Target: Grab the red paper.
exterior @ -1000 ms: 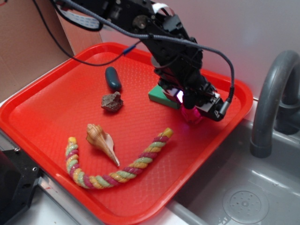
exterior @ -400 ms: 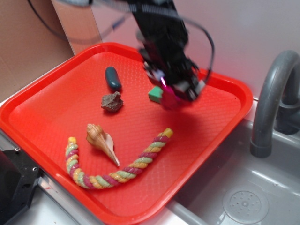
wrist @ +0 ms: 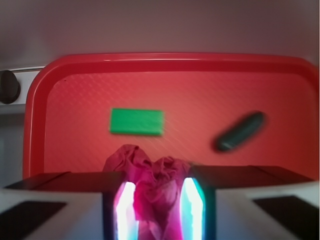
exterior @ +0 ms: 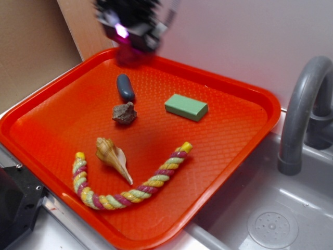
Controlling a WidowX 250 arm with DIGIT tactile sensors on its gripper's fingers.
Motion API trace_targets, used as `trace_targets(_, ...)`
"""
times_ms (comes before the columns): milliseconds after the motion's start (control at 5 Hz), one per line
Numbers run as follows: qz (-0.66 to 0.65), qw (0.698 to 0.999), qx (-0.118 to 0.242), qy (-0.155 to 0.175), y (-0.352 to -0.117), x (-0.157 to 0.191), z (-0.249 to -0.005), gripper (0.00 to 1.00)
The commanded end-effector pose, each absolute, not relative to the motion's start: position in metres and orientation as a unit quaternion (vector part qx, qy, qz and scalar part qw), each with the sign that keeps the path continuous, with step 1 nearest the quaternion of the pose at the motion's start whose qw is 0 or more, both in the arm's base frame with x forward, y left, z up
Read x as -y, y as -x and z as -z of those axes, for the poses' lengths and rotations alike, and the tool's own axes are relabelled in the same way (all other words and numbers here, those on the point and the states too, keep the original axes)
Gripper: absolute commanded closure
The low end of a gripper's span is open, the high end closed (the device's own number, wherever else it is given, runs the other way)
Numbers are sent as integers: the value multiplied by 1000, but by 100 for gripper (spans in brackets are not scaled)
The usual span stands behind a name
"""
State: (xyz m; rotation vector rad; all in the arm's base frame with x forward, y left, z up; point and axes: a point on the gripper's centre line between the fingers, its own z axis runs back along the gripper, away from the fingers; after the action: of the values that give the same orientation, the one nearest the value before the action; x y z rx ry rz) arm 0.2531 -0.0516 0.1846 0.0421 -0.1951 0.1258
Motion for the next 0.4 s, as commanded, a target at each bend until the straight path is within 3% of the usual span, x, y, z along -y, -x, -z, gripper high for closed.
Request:
trace_targets(0, -74, 987, 142, -34, -233, 30, -270, 100)
trace_targets(200, -82, 983, 158, -43, -232, 31, -280, 100)
